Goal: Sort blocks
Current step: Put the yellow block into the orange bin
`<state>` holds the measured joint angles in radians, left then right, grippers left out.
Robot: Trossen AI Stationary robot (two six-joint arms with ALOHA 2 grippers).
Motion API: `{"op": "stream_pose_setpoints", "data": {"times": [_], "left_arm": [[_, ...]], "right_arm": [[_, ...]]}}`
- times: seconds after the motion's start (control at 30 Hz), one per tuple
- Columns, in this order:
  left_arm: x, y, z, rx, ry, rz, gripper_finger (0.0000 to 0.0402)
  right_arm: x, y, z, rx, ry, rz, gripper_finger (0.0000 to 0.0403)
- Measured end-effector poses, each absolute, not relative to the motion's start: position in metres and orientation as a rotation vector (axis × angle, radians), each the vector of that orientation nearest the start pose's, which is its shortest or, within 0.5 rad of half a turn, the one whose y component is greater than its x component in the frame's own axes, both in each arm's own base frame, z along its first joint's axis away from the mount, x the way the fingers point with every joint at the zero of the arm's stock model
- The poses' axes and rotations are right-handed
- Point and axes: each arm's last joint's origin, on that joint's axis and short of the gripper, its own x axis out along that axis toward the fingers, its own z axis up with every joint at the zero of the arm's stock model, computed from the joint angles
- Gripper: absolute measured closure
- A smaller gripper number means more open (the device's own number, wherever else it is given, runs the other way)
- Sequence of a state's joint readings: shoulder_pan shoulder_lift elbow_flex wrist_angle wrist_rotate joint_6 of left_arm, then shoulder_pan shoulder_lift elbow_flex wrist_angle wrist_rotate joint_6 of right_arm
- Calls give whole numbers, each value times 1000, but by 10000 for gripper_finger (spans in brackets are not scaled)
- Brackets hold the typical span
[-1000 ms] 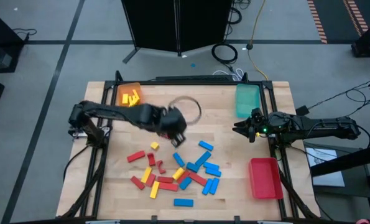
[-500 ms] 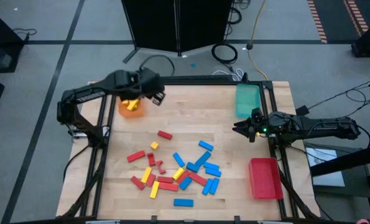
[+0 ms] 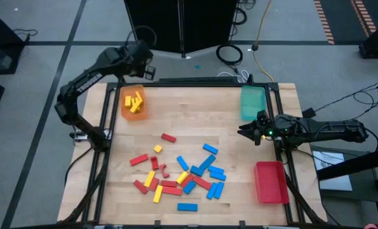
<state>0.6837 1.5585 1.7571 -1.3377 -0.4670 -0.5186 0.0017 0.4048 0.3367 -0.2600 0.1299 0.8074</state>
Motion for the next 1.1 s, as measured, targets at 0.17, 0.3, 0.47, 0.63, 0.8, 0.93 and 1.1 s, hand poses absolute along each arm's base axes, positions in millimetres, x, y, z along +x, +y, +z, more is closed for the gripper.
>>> {"op": "stream_pose_setpoints", "data": {"times": [0.17, 0.3, 0.47, 0.63, 0.8, 0.93, 1.1], "left_arm": [[201, 215, 381, -687, 830, 1259, 288], [196, 222, 364, -723, 876, 1272, 288], [193, 223, 326, -778, 984, 1293, 288], [193, 221, 290, -824, 1042, 1260, 288], [192, 219, 261, -870, 1049, 1273, 288], [189, 216, 249, -875, 1027, 1275, 288], [181, 217, 238, -908, 963, 1301, 288]], "right_arm": [[117, -4, 220, 777, 258, -251, 209], [117, -3, 220, 778, 260, -247, 209], [117, -3, 220, 776, 260, -248, 209], [117, -3, 220, 775, 261, -247, 209], [117, -3, 219, 777, 261, -248, 209], [117, -3, 219, 786, 261, -250, 209], [117, -3, 219, 788, 263, -252, 209]]}}
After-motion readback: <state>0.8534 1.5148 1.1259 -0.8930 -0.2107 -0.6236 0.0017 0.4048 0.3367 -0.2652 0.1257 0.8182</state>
